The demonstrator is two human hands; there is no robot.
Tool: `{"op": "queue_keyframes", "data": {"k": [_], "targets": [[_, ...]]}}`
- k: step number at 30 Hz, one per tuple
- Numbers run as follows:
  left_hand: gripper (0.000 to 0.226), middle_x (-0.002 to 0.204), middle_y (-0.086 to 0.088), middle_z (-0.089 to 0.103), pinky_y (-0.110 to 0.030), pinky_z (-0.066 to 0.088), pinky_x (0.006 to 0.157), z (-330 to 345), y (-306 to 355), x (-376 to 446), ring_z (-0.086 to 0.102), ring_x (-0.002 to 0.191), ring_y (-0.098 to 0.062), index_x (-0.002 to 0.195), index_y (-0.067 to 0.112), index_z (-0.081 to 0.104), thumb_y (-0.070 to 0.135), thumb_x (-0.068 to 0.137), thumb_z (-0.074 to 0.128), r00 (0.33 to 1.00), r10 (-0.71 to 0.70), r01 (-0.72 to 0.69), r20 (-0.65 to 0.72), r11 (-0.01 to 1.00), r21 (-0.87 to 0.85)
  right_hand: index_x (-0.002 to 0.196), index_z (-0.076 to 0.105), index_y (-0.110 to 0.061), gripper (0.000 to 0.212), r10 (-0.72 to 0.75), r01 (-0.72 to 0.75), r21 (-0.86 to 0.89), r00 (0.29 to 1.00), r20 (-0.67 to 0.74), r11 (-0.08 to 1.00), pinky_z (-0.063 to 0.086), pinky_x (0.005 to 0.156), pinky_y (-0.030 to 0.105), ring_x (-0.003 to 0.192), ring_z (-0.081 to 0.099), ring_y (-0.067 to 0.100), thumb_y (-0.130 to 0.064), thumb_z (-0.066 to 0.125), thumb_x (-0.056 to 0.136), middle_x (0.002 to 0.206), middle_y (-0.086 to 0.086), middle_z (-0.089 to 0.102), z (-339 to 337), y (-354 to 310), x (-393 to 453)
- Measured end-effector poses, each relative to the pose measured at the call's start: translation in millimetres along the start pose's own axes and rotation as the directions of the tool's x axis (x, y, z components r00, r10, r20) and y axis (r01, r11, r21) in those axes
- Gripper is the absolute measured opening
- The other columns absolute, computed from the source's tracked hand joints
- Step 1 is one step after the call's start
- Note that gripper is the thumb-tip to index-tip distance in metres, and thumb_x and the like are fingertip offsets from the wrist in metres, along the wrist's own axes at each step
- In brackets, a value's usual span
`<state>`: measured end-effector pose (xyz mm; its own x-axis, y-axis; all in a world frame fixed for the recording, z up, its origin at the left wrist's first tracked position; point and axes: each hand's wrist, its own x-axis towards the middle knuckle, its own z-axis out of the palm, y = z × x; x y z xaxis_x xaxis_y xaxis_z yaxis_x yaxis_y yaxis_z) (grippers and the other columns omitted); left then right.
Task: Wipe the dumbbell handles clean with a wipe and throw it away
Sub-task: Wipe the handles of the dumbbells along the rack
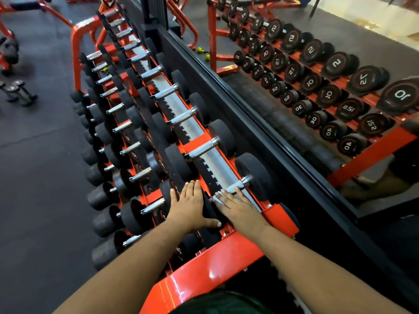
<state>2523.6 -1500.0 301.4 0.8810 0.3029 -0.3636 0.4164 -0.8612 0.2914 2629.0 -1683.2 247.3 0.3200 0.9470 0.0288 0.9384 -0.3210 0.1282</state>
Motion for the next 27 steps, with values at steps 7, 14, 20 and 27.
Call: {"op": "queue_keyframes", "data": {"k": [7, 14, 20, 27], "targets": [[0.151, 0.171, -0.008, -0.006, -0.062, -0.003, 0.123, 0, 0, 1, -0.007, 0.158, -0.023, 0.160, 0.009, -0.013, 0.087, 0.061, 0.068, 1.000, 0.001, -0.001, 0.003, 1.000, 0.000, 0.132, 0.066, -0.019, 0.039, 0.730, -0.544, 0.800, 0.650, 0.210, 0.254, 0.047, 0.108, 0.034, 0.122, 0.062, 0.014, -0.010, 0.049, 0.098, 0.127, -0.003, 0.069, 13, -37, -26], [0.149, 0.171, -0.007, -0.006, -0.061, -0.006, 0.123, -2, 1, -1, -0.008, 0.157, -0.022, 0.160, 0.008, -0.012, 0.086, 0.063, 0.068, 1.000, -0.004, 0.004, 0.012, 1.000, 0.011, 0.093, 0.066, -0.011, 0.020, 0.494, -0.109, 0.534, 0.261, 0.830, -0.839, 0.052, 0.056, 0.027, 0.063, 0.061, 0.020, -0.002, 0.049, 0.099, 0.072, 0.009, 0.066, -30, -51, 46], [0.148, 0.171, -0.007, -0.007, -0.062, -0.006, 0.123, -2, 0, -1, -0.008, 0.157, -0.023, 0.160, 0.009, -0.013, 0.086, 0.063, 0.068, 1.000, -0.007, 0.007, 0.015, 1.000, 0.015, 0.129, 0.057, 0.000, 0.031, 0.440, 0.207, 0.398, 0.238, 0.866, -0.894, 0.049, 0.100, 0.042, 0.118, 0.062, 0.033, -0.007, 0.048, 0.100, 0.128, 0.018, 0.065, -37, -4, 52], [0.149, 0.171, -0.006, -0.006, -0.062, -0.005, 0.123, -1, 0, -1, -0.008, 0.157, -0.022, 0.160, 0.009, -0.012, 0.088, 0.061, 0.068, 1.000, 0.001, -0.001, 0.004, 1.000, 0.011, 0.093, 0.063, -0.003, 0.004, 0.491, 0.210, 0.447, 0.264, 0.830, -0.869, 0.047, 0.106, 0.050, 0.095, 0.064, 0.030, -0.007, 0.061, 0.092, 0.104, 0.017, 0.065, -34, 11, 67]]}}
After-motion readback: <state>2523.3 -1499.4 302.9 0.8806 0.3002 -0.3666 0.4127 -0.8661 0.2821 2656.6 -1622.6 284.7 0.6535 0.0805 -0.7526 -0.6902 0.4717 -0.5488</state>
